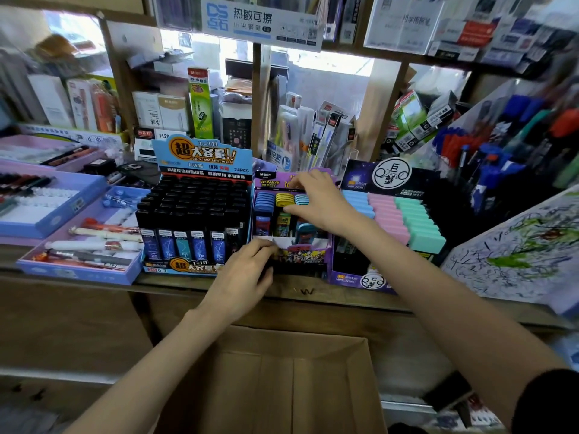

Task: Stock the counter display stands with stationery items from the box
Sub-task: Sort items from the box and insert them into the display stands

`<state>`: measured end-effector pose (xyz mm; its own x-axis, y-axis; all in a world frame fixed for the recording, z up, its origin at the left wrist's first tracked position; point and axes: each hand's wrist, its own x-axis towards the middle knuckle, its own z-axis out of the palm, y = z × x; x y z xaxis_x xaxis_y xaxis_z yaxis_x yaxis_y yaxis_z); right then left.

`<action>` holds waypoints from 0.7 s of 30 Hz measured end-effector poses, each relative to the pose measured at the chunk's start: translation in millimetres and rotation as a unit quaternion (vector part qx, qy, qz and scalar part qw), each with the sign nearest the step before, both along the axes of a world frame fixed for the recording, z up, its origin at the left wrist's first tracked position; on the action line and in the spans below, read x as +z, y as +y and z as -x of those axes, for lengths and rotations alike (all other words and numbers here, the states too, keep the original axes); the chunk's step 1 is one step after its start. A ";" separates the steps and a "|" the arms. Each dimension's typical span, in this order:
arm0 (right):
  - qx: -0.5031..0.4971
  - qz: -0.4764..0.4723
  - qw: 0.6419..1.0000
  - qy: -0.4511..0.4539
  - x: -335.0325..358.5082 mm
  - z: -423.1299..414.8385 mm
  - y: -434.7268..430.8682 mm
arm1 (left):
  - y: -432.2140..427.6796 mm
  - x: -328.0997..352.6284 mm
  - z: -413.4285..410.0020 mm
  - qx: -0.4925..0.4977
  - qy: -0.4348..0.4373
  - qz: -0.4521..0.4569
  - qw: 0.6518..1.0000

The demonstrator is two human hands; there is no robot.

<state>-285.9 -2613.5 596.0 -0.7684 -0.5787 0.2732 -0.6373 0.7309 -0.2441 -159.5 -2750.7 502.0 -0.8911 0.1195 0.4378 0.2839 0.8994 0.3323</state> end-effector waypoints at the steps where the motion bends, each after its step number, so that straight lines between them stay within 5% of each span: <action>1: 0.009 0.034 0.999 0.016 -2.4 -5.4 8.7 | -2.0 -1.1 -5.1 0.008 0.013 -0.002 1.000; 4: 0.042 0.097 0.992 0.076 -21.4 -29.3 31.0 | -12.7 -6.6 -20.1 0.055 0.051 -0.007 0.997; 7: 0.078 0.038 0.991 0.103 -49.2 -51.9 36.7 | -26.8 -15.3 -32.8 0.113 0.069 -0.009 0.991; 14: -0.056 0.083 0.976 0.193 -72.6 -44.7 24.7 | -42.5 -30.6 -43.2 0.157 0.051 0.040 0.985; 21: -0.069 0.082 0.972 0.208 -66.8 -30.1 15.4 | -46.5 -35.2 -38.1 0.142 0.066 0.024 0.987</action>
